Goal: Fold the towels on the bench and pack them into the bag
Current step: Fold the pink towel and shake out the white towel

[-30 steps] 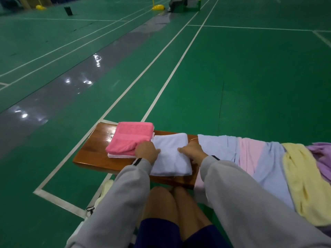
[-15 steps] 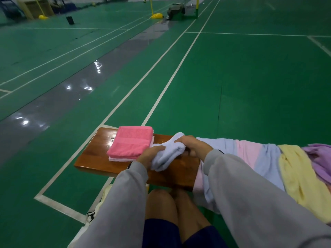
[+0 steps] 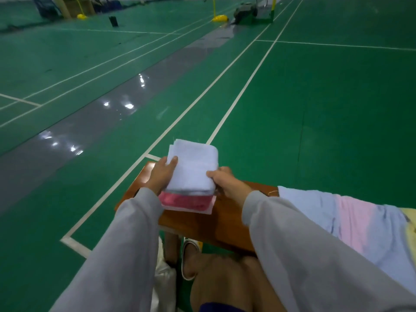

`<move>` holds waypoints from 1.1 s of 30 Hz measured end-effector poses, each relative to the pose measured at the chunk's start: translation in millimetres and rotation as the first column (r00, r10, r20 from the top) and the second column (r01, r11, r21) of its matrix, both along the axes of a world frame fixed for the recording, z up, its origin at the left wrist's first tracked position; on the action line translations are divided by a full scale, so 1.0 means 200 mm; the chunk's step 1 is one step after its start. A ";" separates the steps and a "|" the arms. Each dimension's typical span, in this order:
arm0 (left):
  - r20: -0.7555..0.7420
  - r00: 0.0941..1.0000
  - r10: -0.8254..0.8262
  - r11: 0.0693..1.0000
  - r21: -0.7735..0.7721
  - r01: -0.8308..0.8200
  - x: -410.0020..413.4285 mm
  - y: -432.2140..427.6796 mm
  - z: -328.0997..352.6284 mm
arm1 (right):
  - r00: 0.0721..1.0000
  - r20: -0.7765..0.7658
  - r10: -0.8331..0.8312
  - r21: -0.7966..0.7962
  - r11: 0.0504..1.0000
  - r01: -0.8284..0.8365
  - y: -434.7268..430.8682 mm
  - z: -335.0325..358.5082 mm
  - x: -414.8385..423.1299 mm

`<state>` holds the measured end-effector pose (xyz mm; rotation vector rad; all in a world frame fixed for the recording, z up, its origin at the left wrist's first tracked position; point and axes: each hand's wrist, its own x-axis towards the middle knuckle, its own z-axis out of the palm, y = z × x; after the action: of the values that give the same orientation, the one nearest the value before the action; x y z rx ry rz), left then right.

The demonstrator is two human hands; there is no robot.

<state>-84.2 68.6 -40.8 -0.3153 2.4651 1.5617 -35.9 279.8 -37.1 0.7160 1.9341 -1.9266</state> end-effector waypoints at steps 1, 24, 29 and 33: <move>0.070 0.996 -0.048 0.987 -0.152 0.058 0.00 -0.05 -0.10 | 0.998 0.046 0.031 0.054 0.998 -0.034 -0.04 -0.09 0.03; 0.482 0.861 -0.164 0.856 0.503 -0.119 0.15 -0.10 -0.15 | 0.954 0.298 0.012 -0.185 0.982 0.045 -0.13 -0.22 -0.06; 0.485 0.849 -0.208 0.859 0.505 -0.078 0.26 -0.19 -0.01 | 0.961 0.267 0.072 -0.319 0.948 0.017 -0.08 -0.19 0.03; 0.396 0.896 -0.200 0.844 0.534 -0.048 0.39 -0.31 0.06 | 0.957 0.219 0.188 -0.339 0.935 -0.106 -0.16 -0.05 0.15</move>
<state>-5.9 7.6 -28.4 -0.4069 1.6049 1.8190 -5.6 247.6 -47.6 0.6570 1.4342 -1.8954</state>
